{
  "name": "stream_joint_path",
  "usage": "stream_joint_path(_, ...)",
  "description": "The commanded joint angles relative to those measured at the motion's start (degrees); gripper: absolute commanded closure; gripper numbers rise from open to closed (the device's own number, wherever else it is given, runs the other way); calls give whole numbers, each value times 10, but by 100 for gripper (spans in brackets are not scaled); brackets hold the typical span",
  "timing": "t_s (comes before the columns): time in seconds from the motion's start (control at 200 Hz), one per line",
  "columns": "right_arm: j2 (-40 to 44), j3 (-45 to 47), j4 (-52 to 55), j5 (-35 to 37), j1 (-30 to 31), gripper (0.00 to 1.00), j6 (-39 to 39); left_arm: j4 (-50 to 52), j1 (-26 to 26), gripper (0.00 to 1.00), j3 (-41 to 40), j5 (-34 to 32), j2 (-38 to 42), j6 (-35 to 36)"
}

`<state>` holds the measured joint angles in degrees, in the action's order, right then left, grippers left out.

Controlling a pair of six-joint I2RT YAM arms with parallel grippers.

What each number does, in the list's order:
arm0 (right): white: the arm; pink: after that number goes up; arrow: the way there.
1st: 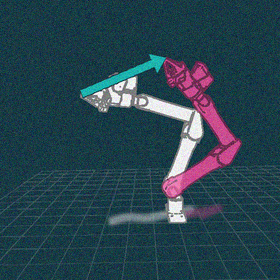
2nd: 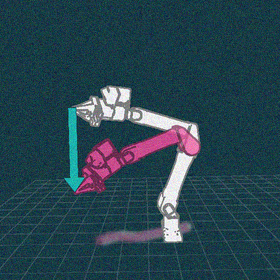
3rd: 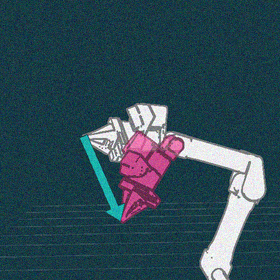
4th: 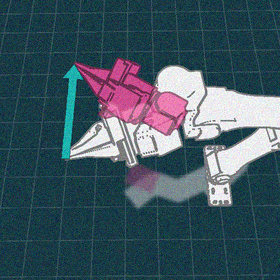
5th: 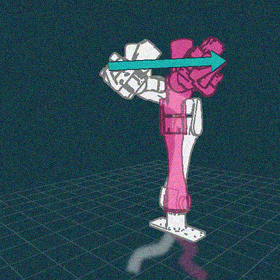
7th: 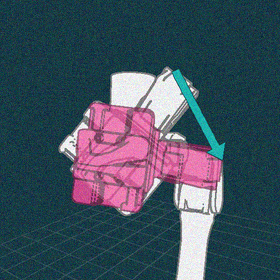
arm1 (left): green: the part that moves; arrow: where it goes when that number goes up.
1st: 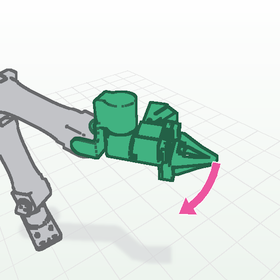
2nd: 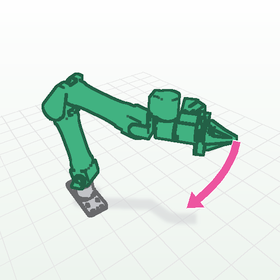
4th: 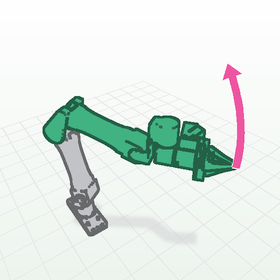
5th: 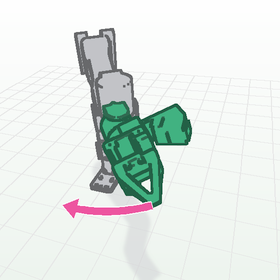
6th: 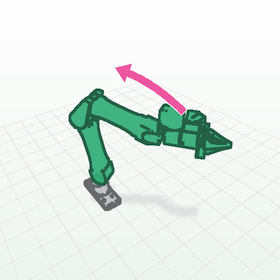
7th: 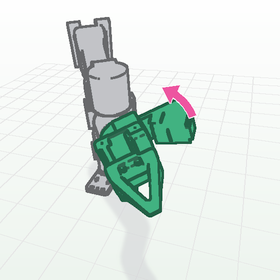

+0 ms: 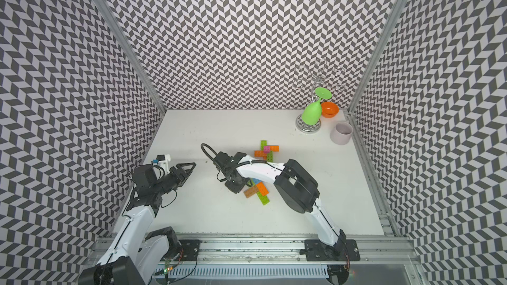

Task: Assemble a small pinwheel with lego
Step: Pick up the lego brick from the center of the board, then assemble the lego brick with the lego brick.

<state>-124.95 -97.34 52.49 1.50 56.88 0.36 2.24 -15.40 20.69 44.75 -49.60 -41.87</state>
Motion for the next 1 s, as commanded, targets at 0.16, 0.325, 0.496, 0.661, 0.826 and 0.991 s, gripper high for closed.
stream_joint_path(0.16,90,28,-24,-23,-18,88,-56,10,49,41,17,-34,5,29)
stream_joint_path(0.325,169,115,-33,-9,-41,93,-89,12,206,40,35,-163,-7,30)
stream_joint_path(0.496,185,165,-29,3,-64,97,-102,-16,305,40,38,-220,-44,11)
stream_joint_path(0.661,180,170,-34,-3,-71,97,-96,-22,324,40,43,-227,-61,8)
stream_joint_path(0.826,172,171,-39,-10,-72,97,-93,-14,324,40,50,-231,-62,16)
stream_joint_path(0.991,159,163,-40,-5,-73,97,-93,-12,324,40,52,-230,-67,19)
